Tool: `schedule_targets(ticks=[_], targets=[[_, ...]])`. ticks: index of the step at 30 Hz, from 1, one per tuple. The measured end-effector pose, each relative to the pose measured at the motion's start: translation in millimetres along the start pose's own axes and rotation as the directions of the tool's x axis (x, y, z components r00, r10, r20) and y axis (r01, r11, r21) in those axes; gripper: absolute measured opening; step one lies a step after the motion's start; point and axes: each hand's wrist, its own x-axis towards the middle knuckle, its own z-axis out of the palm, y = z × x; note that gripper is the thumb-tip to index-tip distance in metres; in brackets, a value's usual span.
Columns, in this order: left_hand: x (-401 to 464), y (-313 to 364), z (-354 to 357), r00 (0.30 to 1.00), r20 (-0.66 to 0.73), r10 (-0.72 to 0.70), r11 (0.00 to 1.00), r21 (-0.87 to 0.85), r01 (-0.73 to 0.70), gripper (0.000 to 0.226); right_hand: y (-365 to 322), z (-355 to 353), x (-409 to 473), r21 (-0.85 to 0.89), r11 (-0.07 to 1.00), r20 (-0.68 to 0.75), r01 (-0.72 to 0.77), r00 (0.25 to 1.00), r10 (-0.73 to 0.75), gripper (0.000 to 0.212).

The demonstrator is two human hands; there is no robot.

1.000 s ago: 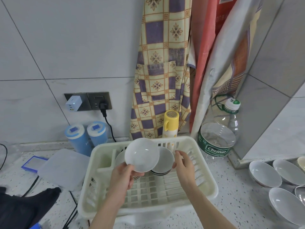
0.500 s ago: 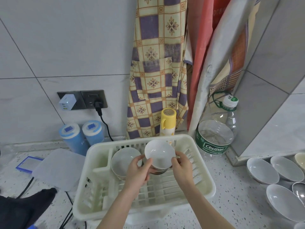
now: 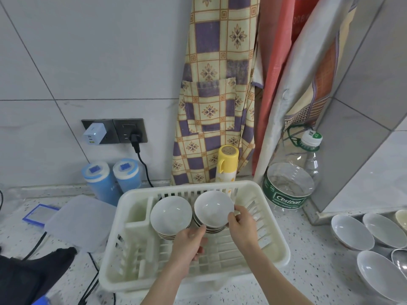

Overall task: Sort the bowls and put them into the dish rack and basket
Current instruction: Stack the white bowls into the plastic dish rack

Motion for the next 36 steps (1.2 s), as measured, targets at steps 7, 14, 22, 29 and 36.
schedule_targets(ticks=[7,14,22,29,36], targets=[[3.4,0.4,9.1,1.0,-0.008,0.013,0.999,-0.043,-0.013,0.021,-1.4,0.6,-1.4,-0.083,0.997,0.013,-0.003,1.0,0.004,0.032],[7.3,-0.5,9.7,0.999,-0.033,0.034,0.999,-0.017,-0.034,0.021,-2.6,0.8,-1.9,-0.125,0.992,0.024,-0.005,1.0,0.008,0.034],[8.1,0.2,11.2,0.998,-0.059,0.021,0.999,-0.03,-0.023,0.02,0.4,0.8,0.7,-0.102,0.982,0.085,-0.161,0.982,0.17,0.045],[9.2,-0.9,11.3,0.999,-0.052,-0.004,0.995,-0.099,-0.001,0.02,-3.2,2.3,0.1,-0.037,0.975,0.169,-0.221,0.96,0.224,0.044],[-8.2,0.5,9.9,0.999,0.005,-0.05,0.991,-0.128,0.05,0.025,-8.8,-6.3,-7.2,-0.025,0.97,0.184,-0.243,0.952,0.243,0.051]])
